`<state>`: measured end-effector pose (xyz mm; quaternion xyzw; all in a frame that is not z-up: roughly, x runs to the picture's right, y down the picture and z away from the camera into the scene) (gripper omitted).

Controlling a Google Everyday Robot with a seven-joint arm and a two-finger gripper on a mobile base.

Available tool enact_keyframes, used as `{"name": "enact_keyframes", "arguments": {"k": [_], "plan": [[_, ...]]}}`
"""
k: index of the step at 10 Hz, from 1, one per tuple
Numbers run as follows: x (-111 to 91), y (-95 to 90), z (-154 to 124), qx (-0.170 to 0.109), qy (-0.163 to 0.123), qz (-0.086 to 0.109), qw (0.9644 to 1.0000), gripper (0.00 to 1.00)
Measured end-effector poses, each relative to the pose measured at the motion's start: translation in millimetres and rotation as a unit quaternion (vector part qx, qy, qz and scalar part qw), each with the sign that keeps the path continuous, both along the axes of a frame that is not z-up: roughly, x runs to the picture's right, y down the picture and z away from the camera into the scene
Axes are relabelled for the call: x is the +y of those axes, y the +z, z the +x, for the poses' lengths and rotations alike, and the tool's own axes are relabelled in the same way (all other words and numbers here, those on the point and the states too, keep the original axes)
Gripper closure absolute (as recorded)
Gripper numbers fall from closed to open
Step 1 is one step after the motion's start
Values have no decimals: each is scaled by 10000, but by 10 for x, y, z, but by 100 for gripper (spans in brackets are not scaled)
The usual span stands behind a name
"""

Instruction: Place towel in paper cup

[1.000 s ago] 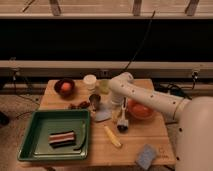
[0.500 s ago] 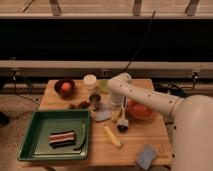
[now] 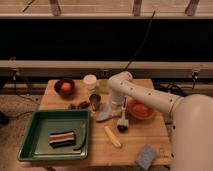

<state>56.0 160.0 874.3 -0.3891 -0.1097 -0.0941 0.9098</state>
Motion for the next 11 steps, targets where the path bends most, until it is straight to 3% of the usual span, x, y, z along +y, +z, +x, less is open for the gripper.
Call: {"name": "enact_keyframes", "arguments": {"k": [4,8,11], "plan": [[-198,-181,121,40,12,41,10000,100],[-1026,-531,254,61,75,409,9991,100],[-1098,-564,274,68,78,433,9990,100]]}}
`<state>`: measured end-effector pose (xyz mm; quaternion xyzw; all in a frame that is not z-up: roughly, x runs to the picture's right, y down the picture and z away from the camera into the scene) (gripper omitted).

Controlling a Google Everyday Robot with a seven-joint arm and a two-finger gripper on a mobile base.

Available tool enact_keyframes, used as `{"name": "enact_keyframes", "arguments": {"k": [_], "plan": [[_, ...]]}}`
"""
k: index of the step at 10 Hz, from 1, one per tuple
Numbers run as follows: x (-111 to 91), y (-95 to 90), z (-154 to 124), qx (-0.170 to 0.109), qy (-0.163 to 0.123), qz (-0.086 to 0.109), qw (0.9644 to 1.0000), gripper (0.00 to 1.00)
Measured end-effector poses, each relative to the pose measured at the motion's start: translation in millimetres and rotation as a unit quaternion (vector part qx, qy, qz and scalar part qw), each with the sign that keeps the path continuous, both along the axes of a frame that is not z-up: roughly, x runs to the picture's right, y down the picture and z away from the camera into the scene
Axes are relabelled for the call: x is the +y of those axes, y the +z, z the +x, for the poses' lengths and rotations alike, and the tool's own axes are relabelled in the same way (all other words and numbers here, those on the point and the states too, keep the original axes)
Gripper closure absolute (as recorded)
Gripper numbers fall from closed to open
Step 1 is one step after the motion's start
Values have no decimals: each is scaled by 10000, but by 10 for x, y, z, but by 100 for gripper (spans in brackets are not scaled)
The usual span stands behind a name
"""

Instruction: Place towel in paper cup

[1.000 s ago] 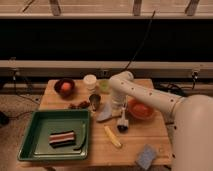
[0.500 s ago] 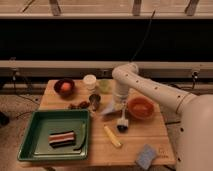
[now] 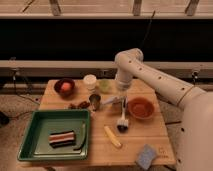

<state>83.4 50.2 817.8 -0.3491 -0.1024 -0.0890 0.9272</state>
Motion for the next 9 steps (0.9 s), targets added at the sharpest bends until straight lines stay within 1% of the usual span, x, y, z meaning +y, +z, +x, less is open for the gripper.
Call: {"name": "enact_keyframes", "arguments": {"k": [7,8,9], "plan": [[-8,4,-4,0,-4,16,10000,100],[-54,13,-10,-8,6,73,10000,100],[-145,56,-60,-47,-8,148,9999,100]]}}
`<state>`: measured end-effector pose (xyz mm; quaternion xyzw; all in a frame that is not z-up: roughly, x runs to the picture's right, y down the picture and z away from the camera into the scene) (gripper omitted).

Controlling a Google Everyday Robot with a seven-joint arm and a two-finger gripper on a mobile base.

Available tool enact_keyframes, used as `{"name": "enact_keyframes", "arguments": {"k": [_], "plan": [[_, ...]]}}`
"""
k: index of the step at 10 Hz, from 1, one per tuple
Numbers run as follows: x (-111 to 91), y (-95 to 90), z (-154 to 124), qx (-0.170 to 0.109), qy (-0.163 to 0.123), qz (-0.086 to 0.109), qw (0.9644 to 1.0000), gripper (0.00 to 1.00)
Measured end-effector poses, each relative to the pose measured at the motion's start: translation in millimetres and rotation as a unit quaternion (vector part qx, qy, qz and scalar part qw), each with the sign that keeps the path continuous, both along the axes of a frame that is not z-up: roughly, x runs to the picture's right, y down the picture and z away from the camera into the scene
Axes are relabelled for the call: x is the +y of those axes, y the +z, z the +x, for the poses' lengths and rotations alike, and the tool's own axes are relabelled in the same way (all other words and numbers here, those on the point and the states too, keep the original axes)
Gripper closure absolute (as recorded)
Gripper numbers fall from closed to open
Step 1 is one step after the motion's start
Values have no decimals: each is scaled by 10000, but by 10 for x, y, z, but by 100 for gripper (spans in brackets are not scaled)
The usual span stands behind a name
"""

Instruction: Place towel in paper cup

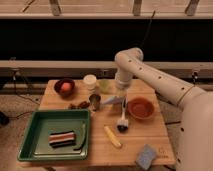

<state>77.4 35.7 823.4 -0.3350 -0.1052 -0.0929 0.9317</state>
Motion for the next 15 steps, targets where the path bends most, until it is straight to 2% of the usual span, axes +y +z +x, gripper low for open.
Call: {"name": "enact_keyframes", "arguments": {"k": [1,2,3,4,5,6,7,10,12,13,15], "plan": [[-114,45,-62,-44,-11,76,10000,100],[-309,130,-183,-125,-37,195,9997,100],[-372,151,-226,-153,-41,238,9996,100],[-636,213,-456,-278,-110,405,9987,100],[-809,235,-605,-351,-174,519,9979,100],[-1055,223,-778,-460,-239,676,9964,100],[-1175,198,-811,-474,-277,754,9956,100],[-1691,-73,-1042,-662,-365,1197,9899,100],[-1952,-175,-1131,-759,-351,1439,9861,100],[-2020,-190,-1157,-790,-350,1498,9849,100],[-2009,-172,-1302,-921,-416,1484,9837,100]]}}
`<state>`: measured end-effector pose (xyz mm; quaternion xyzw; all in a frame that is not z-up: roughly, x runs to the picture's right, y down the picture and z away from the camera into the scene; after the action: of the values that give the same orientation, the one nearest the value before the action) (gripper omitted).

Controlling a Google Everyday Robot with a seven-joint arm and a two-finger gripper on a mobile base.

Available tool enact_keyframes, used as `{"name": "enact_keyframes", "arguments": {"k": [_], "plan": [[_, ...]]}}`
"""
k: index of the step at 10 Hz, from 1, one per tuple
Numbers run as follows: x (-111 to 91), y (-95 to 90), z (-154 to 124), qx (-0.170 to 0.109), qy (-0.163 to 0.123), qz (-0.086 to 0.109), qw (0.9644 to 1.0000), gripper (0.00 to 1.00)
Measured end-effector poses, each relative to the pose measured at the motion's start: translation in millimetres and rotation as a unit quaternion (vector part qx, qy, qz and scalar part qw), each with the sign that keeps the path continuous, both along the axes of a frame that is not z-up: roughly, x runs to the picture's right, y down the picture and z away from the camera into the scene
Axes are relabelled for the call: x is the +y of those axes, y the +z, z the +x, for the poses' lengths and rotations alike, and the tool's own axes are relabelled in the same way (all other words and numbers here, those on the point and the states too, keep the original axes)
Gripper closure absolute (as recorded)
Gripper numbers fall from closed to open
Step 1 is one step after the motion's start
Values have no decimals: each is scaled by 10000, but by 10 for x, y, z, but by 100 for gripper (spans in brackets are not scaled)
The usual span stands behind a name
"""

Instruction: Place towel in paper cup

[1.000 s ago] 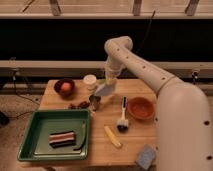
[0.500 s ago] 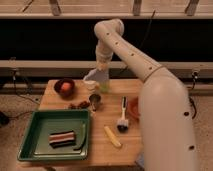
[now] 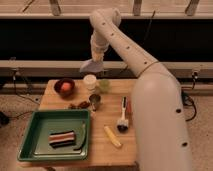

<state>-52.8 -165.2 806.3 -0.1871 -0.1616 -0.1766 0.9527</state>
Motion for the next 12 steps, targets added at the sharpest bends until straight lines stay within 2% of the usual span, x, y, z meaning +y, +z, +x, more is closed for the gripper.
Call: {"name": "enact_keyframes", "arguments": {"k": [4,7,8,12], "plan": [[339,321,-359,-213,-222,-316,9990,100],[458,469,-402,-232,-255,-485,9982,100],[463,491,-409,-222,-258,-494,9982,96],[583,705,-295,-119,-181,-639,9977,56]]}}
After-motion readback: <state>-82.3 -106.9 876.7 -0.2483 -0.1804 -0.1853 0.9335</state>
